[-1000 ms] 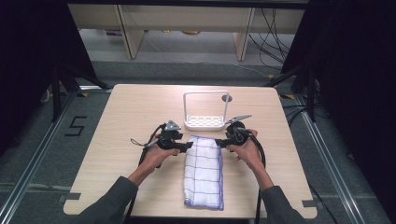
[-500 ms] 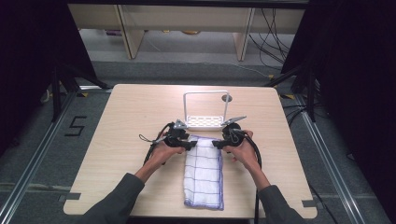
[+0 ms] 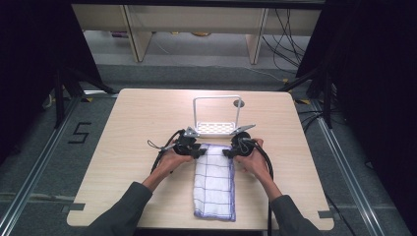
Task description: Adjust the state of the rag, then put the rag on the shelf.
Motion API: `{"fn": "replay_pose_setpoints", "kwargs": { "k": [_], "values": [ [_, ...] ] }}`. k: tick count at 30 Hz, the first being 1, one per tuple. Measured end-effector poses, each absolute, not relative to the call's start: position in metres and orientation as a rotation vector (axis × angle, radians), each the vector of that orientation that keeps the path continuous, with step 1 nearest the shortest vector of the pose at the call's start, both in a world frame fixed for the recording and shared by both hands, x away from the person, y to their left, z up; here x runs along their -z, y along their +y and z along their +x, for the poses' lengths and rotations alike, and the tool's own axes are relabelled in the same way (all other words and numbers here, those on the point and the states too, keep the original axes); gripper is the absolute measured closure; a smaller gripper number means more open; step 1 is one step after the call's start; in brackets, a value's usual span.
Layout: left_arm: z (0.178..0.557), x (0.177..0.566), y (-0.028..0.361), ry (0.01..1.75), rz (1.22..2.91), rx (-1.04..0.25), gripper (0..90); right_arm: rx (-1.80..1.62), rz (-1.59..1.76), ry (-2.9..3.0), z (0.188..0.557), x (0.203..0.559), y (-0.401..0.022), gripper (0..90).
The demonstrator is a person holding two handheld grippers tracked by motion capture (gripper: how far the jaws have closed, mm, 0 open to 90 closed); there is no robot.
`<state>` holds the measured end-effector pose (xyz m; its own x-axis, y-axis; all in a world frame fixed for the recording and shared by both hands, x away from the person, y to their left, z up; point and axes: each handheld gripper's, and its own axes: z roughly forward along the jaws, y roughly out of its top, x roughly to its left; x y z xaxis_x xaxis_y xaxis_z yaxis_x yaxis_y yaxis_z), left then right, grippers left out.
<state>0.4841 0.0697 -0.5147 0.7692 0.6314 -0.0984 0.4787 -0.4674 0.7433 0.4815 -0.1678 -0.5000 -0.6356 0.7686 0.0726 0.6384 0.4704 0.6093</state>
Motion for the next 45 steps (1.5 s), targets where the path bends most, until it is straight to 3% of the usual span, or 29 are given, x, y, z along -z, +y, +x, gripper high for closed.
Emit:
{"fn": "replay_pose_setpoints", "kwargs": {
  "k": [7,11,27,45],
  "values": [
    [0.482,0.514,0.068,0.785,2.168,-0.246,75.9,-0.956,1.171,2.545,0.480,0.501,-0.168,74.2],
    [0.481,0.514,0.068,0.773,2.170,-0.267,78.7,-0.987,1.163,2.547,0.479,0.501,-0.169,79.5],
    [0.473,0.497,0.073,0.759,2.133,-0.295,80.2,-1.051,1.103,2.510,0.475,0.494,-0.169,81.3],
    [0.452,0.463,0.078,0.734,2.050,-0.294,80.2,-1.121,1.082,2.468,0.451,0.460,-0.175,81.6]
  ]
}}
